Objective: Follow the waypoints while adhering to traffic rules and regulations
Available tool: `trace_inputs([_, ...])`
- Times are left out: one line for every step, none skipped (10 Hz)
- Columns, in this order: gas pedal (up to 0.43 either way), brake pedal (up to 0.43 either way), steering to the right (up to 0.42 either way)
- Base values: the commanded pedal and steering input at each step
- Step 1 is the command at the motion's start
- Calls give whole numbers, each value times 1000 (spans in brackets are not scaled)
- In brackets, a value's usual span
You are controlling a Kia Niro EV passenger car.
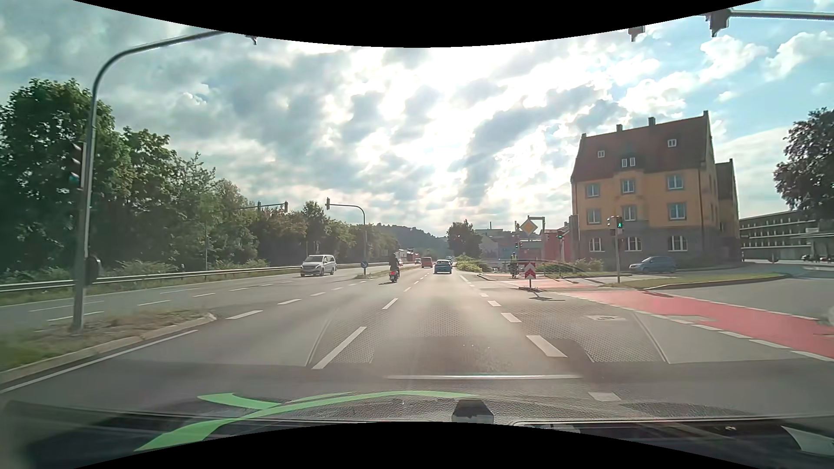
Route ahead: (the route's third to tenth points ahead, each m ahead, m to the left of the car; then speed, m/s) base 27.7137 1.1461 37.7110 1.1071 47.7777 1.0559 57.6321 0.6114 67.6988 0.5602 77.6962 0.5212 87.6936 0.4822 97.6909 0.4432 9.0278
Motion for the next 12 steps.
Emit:
trace_inputs([228, 0, -2])
trace_inputs([228, 0, -1])
trace_inputs([228, 0, 0])
trace_inputs([228, 0, 0])
trace_inputs([228, 0, 0])
trace_inputs([228, 0, 0])
trace_inputs([228, 0, 0])
trace_inputs([228, 0, 0])
trace_inputs([228, 0, 0])
trace_inputs([228, 0, 0])
trace_inputs([228, 0, 0])
trace_inputs([228, 0, 0])
